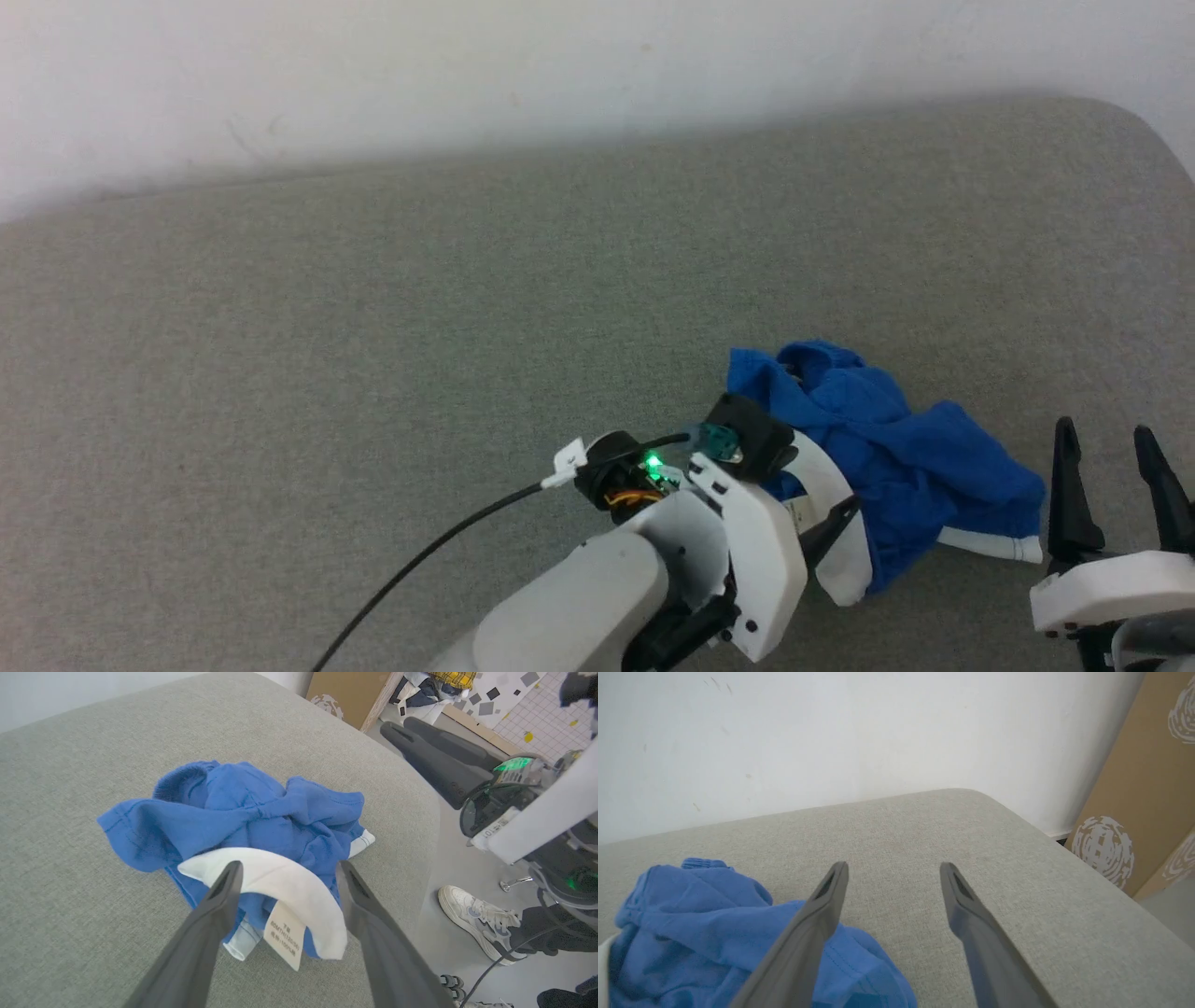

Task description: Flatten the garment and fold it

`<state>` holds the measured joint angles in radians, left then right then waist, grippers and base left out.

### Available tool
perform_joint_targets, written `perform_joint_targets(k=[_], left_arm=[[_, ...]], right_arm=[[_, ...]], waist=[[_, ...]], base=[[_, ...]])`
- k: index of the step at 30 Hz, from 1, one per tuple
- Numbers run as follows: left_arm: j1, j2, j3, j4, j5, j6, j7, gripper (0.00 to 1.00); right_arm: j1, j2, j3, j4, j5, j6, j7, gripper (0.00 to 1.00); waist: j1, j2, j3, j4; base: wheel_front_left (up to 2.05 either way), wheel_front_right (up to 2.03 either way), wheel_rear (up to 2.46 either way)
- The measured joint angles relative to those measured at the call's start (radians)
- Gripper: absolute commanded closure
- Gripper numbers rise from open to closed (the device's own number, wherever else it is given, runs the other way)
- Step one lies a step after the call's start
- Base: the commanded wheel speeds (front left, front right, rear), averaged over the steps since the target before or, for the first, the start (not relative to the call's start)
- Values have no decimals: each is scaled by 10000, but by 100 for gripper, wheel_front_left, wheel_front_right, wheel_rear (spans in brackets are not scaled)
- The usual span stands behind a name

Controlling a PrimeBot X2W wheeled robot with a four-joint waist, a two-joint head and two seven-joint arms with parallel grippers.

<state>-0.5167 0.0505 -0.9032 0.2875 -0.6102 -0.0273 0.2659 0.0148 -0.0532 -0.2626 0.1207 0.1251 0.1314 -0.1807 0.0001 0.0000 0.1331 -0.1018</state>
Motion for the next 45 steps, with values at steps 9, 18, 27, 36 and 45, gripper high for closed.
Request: perform_joint_targets(k=[9,18,27,36,45], left_arm=[[-1875,4,-1371,1833,403,677,830,0],[-1919,0,-1969,2658,-255,543,591,100],[-1758,437,-892,2773,-890,736,-1411,100],[-1583,2999,671,823,-397,2410,-3078,100],[-936,3432,-667,180,633,2757,-2270,100]], right_arm=[[-375,2,405,731,341,0,-424,0],[-546,0,579,1091,368,0,-604,0],[-470,2,671,949,234,0,-667,0],[-197,6,779,516,102,0,-424,0],[-107,12,1141,420,171,0,-313,0]], waist=[[1,0,577,-666],[1,0,915,-787],[-1,0,419,-215],[-2,0,-235,706],[-2,0,-376,1098]], base=[[0,0,0],[0,0,0],[0,0,0],[0,0,0],[0,0,0]])
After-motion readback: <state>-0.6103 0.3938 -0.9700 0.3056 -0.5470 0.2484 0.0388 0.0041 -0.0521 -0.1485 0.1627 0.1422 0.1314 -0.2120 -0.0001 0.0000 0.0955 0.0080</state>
